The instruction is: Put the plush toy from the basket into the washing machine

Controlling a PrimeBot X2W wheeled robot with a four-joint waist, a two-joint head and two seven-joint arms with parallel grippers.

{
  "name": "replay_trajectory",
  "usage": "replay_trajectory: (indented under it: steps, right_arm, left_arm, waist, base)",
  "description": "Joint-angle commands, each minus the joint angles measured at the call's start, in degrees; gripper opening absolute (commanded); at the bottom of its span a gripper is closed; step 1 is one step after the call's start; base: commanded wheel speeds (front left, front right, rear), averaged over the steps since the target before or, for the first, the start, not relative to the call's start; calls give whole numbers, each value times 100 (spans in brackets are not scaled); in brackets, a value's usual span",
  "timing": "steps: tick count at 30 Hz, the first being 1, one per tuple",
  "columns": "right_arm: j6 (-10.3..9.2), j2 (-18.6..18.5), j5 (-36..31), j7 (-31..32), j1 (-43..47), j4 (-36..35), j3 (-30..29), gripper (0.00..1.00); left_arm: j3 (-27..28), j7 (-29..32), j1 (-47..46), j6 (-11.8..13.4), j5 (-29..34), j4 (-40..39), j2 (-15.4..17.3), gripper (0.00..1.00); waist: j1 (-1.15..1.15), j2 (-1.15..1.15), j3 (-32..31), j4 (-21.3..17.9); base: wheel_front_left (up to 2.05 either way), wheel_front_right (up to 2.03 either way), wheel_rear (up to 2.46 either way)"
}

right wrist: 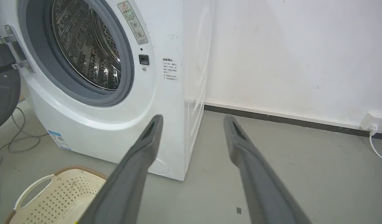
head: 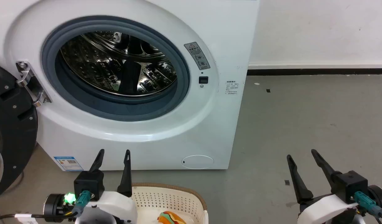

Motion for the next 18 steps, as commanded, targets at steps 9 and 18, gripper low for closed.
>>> replay_trajectory:
  steps: [9,18]
  right_arm:
    - [-1,0,58,-140,-29,-81,-36,100]
    - [-1,0,106,-247,-89,-156,-26,100]
  left_arm:
    - [-107,-137,-8,33,-135,230,0,100]
    - [-198,-245,-143,31,-228,632,0,100]
  waist:
    - [0,0,141,-38]
    - [0,0,342,-95]
  base:
    - [0,0,0]
    - [0,0,0]
